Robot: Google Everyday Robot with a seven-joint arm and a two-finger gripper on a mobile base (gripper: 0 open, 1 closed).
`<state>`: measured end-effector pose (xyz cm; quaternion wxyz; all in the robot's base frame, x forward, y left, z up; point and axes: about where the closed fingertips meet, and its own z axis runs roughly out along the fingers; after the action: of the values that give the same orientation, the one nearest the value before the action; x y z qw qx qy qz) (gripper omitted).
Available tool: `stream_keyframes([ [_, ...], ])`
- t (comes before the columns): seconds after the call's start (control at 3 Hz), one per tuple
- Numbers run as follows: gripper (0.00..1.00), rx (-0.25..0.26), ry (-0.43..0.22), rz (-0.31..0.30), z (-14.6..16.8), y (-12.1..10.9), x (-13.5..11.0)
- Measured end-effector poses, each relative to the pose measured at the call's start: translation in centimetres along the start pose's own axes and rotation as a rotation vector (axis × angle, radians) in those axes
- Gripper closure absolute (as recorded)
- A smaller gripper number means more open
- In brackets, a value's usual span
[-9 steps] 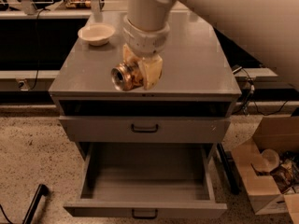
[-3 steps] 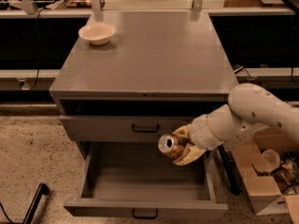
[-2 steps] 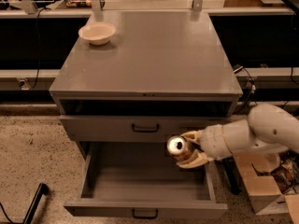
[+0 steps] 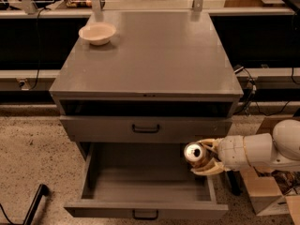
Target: Place orange can into middle drawer
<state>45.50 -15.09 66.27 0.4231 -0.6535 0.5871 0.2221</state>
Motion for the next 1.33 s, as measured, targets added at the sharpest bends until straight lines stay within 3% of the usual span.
stream_keyframes([
  [0.33, 1.0, -0.001, -0.056, 0.037, 1.3, 0.1, 1.5],
  [0.67, 1.0, -0.001, -0.182, 0.127, 5.2, 0.2, 5.1],
  [1.33, 1.0, -0.003, -0.263, 0.238, 10.3, 1.3, 10.1],
])
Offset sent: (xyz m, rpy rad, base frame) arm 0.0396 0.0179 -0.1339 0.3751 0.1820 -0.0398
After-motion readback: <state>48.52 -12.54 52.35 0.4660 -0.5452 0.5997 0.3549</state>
